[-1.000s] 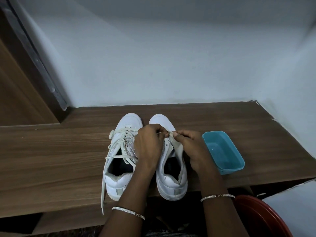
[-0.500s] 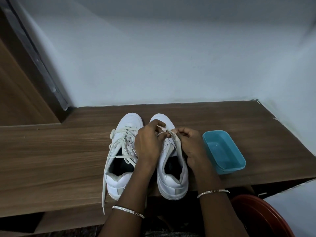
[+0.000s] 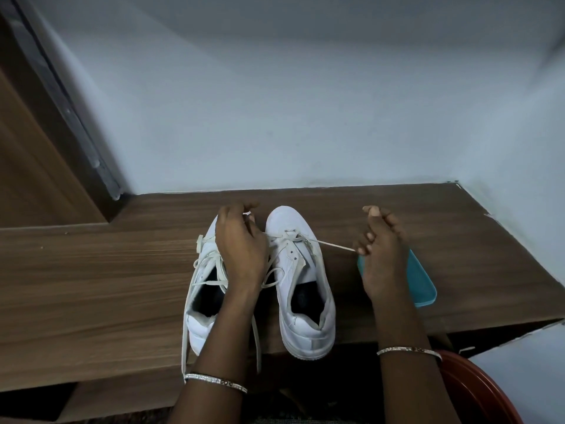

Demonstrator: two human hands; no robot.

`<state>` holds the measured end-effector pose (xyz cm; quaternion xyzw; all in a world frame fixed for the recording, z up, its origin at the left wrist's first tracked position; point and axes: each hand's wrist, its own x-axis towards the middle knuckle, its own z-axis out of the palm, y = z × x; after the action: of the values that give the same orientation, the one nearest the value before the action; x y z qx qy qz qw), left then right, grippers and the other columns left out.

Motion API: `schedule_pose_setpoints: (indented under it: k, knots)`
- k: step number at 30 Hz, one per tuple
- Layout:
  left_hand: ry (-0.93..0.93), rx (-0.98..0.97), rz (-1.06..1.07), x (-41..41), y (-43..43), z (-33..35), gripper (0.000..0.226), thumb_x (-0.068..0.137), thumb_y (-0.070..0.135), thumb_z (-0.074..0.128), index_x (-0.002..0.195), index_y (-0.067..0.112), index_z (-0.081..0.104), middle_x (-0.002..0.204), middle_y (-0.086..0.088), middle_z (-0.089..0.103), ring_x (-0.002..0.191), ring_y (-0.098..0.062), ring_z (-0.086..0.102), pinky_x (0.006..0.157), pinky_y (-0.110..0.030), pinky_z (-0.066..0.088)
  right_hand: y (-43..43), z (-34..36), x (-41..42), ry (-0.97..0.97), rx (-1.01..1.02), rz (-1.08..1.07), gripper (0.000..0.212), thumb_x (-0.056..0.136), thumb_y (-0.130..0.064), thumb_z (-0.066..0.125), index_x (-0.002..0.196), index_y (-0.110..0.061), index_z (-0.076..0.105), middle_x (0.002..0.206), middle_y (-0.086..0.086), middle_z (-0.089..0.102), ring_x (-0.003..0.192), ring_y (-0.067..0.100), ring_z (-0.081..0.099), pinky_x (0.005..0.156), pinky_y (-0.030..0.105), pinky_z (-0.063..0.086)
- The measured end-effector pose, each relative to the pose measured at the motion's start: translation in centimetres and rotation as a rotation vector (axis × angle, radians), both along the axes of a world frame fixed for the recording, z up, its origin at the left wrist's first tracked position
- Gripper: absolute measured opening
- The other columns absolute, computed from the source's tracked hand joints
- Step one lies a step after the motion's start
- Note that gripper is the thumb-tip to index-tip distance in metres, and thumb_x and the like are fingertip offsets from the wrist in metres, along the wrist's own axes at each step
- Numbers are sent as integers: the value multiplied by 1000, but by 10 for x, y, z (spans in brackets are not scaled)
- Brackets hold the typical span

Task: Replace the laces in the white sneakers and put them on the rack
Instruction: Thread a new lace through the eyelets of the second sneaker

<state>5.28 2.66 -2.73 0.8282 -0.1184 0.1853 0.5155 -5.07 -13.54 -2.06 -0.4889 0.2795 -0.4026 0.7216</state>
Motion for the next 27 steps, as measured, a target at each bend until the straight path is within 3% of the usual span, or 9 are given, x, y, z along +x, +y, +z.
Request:
schedule_pose_setpoints:
  k: [2,4,7,10,13,17,21,25,27]
  knots:
    - [-19,-15,-5,0,1,0,28,86,-8,52,102,8,68,100,-10,64,92,-23,56,72,-16,27,-6,3,-6,48,-113,-74,11,96,-13,60,98,-6,69,54,-16,49,44,3,31,41,20,28]
    - [-10,-29,-24,2,1,-2,28,87,-6,52,102,11,68,102,-7,65,94,-20,57,72,-16,30,-8,2,-10,153,-298,-99,9,92,-12,65,94,-11,74,56,-16,58,47,1,43,47,20,36]
    - [18,-55,-73,3,0,-3,25,88,-2,55,102,14,67,101,-2,66,92,-19,60,76,-24,41,0,-5,-5,376,-623,39,10,86,-12,71,84,-21,76,71,-9,70,62,6,61,59,23,49]
    - [14,-93,-97,3,1,-2,24,88,0,54,101,14,68,97,1,67,89,-18,62,77,-32,48,8,-16,9,529,-860,217,18,83,-9,73,94,-22,77,93,-6,71,80,3,66,74,18,51]
    - [-3,-119,-102,5,5,0,27,87,0,52,102,16,69,95,4,68,87,-17,63,73,-32,50,14,-22,18,627,-1003,335,20,86,-9,70,103,-19,77,102,0,72,95,15,66,87,33,52]
    - [0,-115,-114,8,6,-1,25,87,0,53,100,15,69,93,7,70,85,-16,65,72,-31,50,18,-20,18,674,-973,323,10,88,-17,69,93,-20,78,91,-4,75,86,15,67,79,32,53]
    - [-14,-72,-137,7,6,-2,23,87,-1,56,98,13,70,95,6,71,88,-15,64,80,-30,50,11,-18,11,619,-825,126,6,82,-17,72,82,-22,76,79,-10,73,78,10,68,74,29,53]
    - [-33,-55,-113,11,7,-3,28,86,2,55,98,20,72,98,9,71,96,-19,64,88,-45,50,1,-7,-5,581,-641,-187,7,85,-16,71,88,-18,77,82,-8,72,81,7,67,71,15,46]
    - [-24,-42,-96,11,7,-4,30,87,4,53,99,25,71,101,11,70,100,-21,62,90,-51,48,-2,-6,-9,584,-644,-316,11,84,-10,68,89,-16,75,84,-5,71,85,13,66,70,14,41]
